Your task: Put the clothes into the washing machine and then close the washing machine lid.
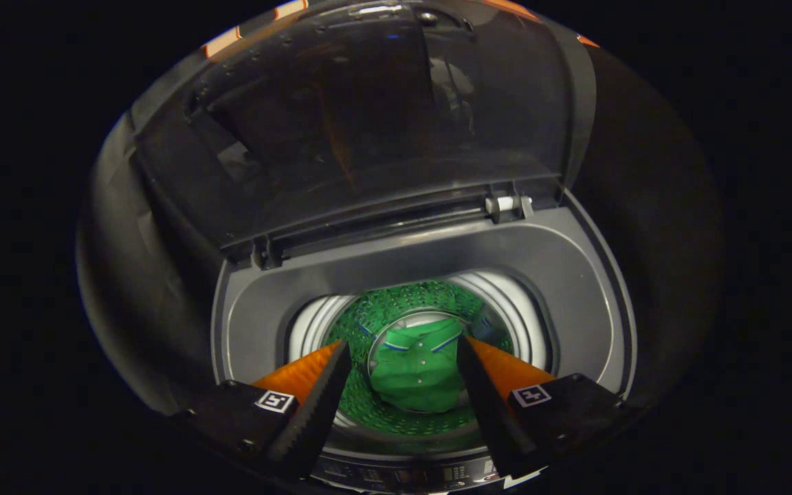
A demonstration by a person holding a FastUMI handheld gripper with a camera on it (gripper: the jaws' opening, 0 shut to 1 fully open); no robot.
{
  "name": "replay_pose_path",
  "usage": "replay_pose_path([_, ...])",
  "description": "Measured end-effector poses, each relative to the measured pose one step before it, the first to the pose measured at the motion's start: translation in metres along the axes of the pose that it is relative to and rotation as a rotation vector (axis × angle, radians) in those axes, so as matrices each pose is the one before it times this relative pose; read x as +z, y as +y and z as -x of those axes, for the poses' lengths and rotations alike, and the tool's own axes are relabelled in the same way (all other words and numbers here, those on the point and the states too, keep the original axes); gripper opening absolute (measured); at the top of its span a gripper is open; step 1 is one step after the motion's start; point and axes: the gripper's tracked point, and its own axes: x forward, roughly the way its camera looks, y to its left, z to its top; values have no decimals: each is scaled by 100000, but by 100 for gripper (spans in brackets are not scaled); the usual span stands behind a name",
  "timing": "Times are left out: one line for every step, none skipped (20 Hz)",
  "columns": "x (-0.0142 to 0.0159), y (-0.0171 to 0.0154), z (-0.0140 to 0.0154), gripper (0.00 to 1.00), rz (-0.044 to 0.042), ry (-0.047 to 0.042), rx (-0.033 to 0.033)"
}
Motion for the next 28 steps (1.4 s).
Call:
replay_pose_path([573, 97, 796, 99, 1266, -1440, 91])
replay_pose_path([521, 142, 757, 99, 1315, -1133, 212])
replay_pose_path([429, 193, 639, 99, 1108, -1191, 421])
replay_pose_path([471, 177, 583, 99, 1190, -1009, 274])
replay_pose_path([461, 32, 609, 99, 1085, -1238, -615])
replay_pose_path([401, 8, 560, 99, 916, -1417, 33])
replay_pose_path([515, 218, 765, 99, 86, -1384, 577])
replay_pose_path([599, 257, 798, 99, -177, -1117, 317])
replay_pose_path([515, 112, 573, 99, 194, -1589, 256])
replay_pose_path([550, 72, 564, 99, 687, -1465, 182])
replay_pose_path([557, 24, 494, 99, 656, -1343, 125])
replay_pose_path([568, 231, 459, 99, 158, -1201, 616])
replay_pose_path([562, 38, 498, 99, 331, -1228, 161])
replay_pose_path([799, -67, 309, 99, 598, -1844, -403])
replay_pose_path([775, 194, 379, 99, 391, -2085, -108])
replay_pose_path([1072, 94, 372, 99, 177, -1851, -146])
replay_pose_path([1029, 57, 281, 98, 17, -2117, 155])
replay_pose_path([1319, 154, 222, 99, 235, -2370, 105])
replay_pose_path([1368, 108, 56, 98, 50, -2586, 359])
replay_pose_path([1589, 317, 130, 98, -21, -2716, 872])
replay_pose_path([1659, 338, 177, 98, 638, -3295, 788])
replay_pose_path([1912, 216, -106, 98, 1536, -3863, 625])
replay_pose_path([1620, 54, -130, 98, 2473, -2716, -212])
replay_pose_path([1258, 1, -235, 98, 2325, -2292, -326])
replay_pose_path([1162, 255, -476, 98, 1199, -2378, 27])
replay_pose_path([1167, 212, -357, 98, -54, -2066, 334])
replay_pose_path([1141, 284, -673, 98, -752, -1614, 306])
replay_pose_path([1076, 81, -604, 98, -1173, -1252, 167])
